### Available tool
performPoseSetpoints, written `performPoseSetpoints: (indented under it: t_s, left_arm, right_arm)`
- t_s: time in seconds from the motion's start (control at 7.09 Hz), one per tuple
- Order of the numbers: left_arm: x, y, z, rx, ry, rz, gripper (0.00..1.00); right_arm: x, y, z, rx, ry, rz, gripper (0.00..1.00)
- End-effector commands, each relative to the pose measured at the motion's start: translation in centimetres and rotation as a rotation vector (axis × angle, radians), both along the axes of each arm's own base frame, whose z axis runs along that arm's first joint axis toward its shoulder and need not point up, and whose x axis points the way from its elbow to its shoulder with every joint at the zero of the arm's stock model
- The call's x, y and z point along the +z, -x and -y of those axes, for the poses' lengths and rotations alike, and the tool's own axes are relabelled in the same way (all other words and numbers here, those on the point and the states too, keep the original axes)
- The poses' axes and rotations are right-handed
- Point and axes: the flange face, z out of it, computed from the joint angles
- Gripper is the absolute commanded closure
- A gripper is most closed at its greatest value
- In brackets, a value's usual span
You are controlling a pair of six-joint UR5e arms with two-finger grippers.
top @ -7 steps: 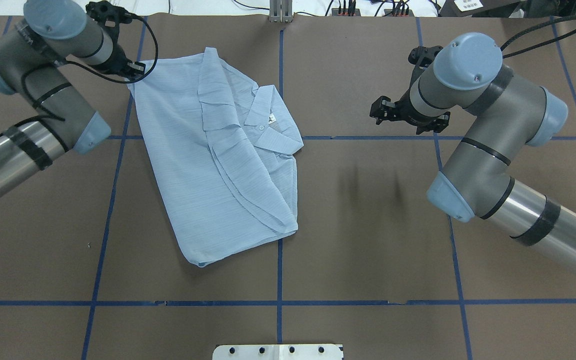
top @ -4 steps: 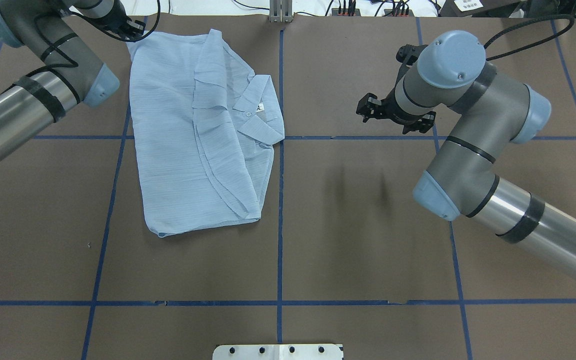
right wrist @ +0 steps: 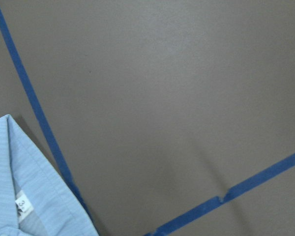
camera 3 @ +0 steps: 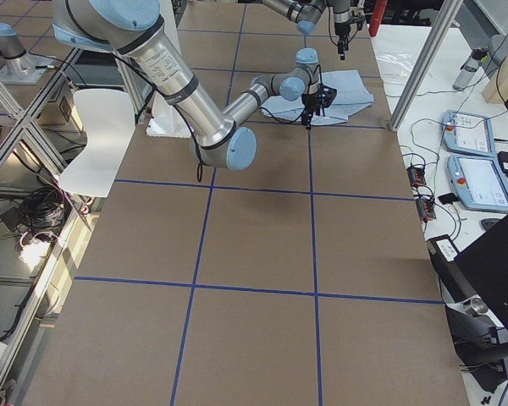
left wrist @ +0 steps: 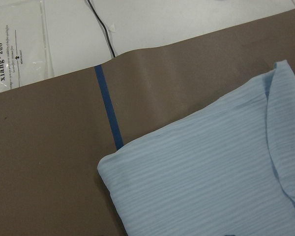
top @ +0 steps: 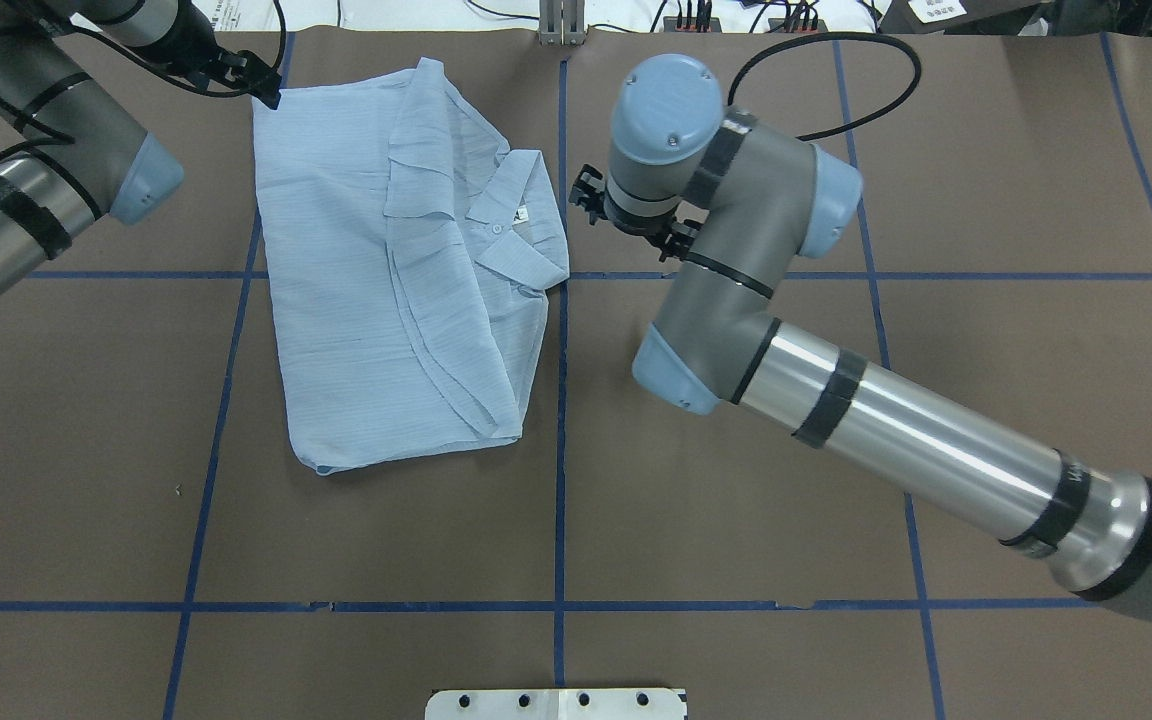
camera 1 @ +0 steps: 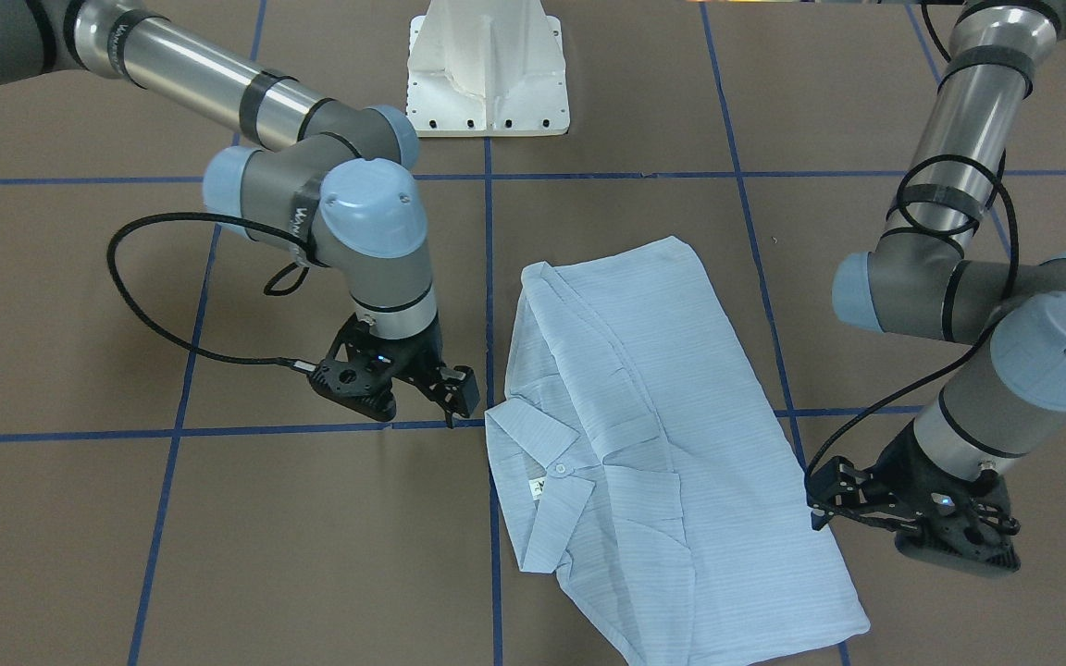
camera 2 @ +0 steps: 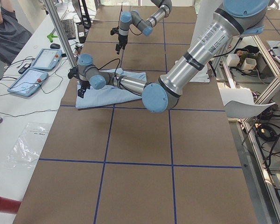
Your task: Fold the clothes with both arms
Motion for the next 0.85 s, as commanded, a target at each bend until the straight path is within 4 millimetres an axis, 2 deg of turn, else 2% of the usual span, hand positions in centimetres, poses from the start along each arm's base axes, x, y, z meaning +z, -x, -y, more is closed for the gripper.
performPoseSetpoints:
  t_s: [0.0,0.14,0.42,0.71]
  left_arm:
    - [-0.3,0.0,-0.3,0.002,-0.005,-0.006,0.00]
    - [-0.3,-0.2,-0.4,0.005,-0.004,-0.007,0.00]
    - [0.5,0.0,-0.6,0.005,0.002,-0.003,0.00]
    - [0.6,0.1,-1.1,0.006,0.000,-0.005,0.00]
  right_arm:
    - [-2.6,5.1,-0.7,0.088,0.025,-0.022,0.03]
    - [-1.9,6.4,-1.4,0.091,0.011,-0.040,0.04]
    - [-1.2,9.2,-2.3,0.097,-0.045,-0.025,0.14]
    - [-1.2,10.0,-3.2,0.084,-0.047,-0.026,0.19]
